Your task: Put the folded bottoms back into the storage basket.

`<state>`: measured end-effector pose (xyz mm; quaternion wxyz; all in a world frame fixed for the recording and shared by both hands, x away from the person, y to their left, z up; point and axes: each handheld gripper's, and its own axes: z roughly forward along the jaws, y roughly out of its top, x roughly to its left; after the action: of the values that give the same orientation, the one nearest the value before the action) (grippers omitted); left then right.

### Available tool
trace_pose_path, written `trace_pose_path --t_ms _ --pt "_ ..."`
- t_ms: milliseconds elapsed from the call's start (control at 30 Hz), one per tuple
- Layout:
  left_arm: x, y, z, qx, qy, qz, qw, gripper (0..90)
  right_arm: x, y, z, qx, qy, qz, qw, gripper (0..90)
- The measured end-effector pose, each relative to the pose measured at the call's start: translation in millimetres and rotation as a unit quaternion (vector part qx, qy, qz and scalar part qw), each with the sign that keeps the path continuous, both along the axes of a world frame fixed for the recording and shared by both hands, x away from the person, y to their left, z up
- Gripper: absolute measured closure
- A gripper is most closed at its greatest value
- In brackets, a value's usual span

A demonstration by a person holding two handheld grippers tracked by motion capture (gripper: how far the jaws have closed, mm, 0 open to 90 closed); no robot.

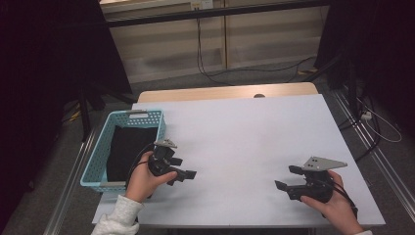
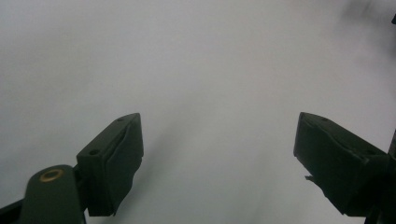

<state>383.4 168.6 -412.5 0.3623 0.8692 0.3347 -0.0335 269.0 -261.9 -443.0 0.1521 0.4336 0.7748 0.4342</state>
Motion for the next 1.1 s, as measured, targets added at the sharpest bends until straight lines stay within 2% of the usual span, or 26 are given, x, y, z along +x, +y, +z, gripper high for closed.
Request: trace_pose_path --t_ms 333,1100 --pt "-4.2 5.0 -6.4 -0.013 0.0 0.004 0.9999 15.4 -1.5 -1.9 0.1 -0.001 0.0 -0.001 1.0 22.7" --pt "-15.6 7.8 -13.7 -0.013 -0.002 -0.01 0.9999 14.2 -2.0 -3.2 -1.3 -0.005 0.001 -0.002 1.0 22.6"
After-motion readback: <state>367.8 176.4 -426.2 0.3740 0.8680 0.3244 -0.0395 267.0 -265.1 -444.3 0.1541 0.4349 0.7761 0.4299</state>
